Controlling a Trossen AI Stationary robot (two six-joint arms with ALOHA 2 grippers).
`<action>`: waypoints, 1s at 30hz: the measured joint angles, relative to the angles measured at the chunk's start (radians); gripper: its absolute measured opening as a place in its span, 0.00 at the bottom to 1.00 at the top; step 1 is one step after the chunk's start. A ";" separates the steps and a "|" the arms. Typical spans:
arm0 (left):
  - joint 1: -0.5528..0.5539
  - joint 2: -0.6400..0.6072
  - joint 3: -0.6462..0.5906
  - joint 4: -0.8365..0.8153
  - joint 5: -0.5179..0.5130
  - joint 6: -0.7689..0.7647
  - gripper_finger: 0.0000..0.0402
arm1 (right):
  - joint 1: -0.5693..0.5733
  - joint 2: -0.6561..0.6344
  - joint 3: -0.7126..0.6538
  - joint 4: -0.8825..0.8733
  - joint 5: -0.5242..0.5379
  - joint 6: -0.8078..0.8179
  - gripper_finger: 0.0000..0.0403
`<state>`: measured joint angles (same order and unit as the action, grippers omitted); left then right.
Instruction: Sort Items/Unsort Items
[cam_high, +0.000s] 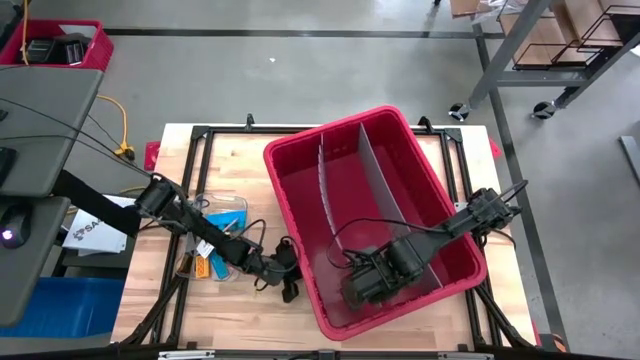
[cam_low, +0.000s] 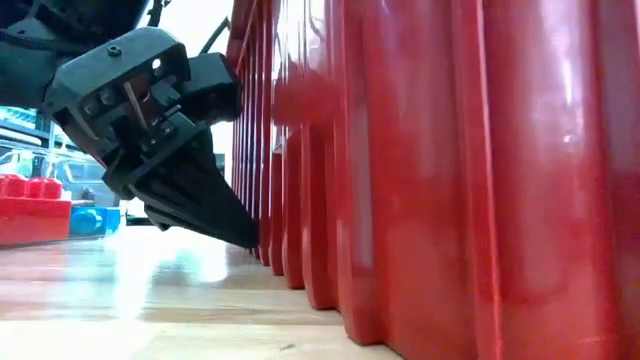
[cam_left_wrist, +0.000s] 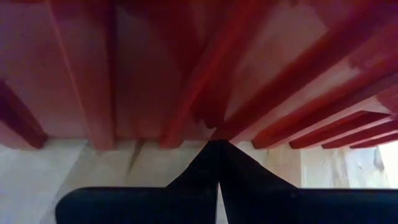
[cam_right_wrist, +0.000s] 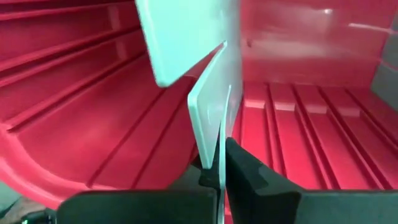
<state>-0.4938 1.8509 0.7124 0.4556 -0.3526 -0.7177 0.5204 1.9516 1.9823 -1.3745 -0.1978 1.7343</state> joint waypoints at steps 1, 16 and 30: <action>0.000 -0.002 0.000 0.000 0.001 0.009 0.00 | 0.002 0.000 0.000 0.000 0.005 0.015 0.00; 0.031 -0.007 0.000 0.012 0.018 0.014 0.00 | 0.005 -0.001 -0.001 -0.005 0.029 0.015 0.00; 0.031 -0.008 0.000 0.017 0.027 -0.015 0.00 | 0.059 -0.001 -0.001 -0.132 0.038 0.214 0.00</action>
<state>-0.4625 1.8431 0.7128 0.4721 -0.3260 -0.7322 0.5797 1.9507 1.9812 -1.5064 -0.1600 1.9484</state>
